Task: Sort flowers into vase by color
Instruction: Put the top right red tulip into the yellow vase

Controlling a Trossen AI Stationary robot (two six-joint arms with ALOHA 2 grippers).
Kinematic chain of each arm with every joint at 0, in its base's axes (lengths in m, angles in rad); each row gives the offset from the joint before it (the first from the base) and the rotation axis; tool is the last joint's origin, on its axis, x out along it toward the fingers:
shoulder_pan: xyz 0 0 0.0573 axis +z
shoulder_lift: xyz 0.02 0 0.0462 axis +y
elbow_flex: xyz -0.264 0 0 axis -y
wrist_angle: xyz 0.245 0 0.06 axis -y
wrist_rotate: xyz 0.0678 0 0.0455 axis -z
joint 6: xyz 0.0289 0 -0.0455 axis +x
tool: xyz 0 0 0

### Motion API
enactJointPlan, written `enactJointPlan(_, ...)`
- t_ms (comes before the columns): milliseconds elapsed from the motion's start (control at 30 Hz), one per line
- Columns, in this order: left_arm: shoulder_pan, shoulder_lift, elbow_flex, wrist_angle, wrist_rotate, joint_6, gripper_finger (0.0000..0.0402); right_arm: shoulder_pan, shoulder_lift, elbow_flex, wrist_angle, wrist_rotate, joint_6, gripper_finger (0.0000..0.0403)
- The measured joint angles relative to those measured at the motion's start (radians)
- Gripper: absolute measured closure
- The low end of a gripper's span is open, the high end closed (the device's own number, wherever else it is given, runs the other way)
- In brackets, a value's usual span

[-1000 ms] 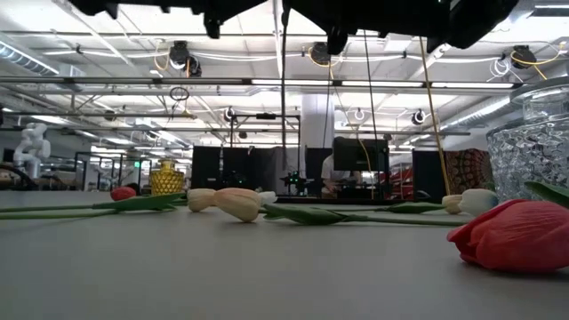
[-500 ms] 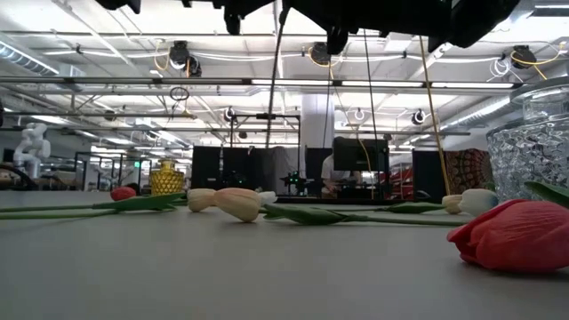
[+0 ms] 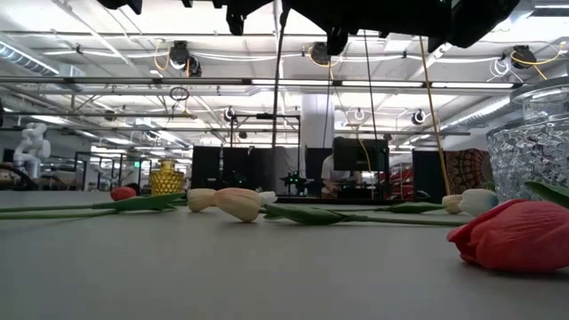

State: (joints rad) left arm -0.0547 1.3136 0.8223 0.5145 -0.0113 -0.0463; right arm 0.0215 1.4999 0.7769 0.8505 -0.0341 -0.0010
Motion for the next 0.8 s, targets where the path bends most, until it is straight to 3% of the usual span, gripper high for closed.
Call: enactJointPlan(800, 0.0, 0.0, 0.0, 0.0, -0.015, -0.001, 0.0269, 0.008, 0.0, 0.0, 0.006, -0.024, 0.076, 0.0403)
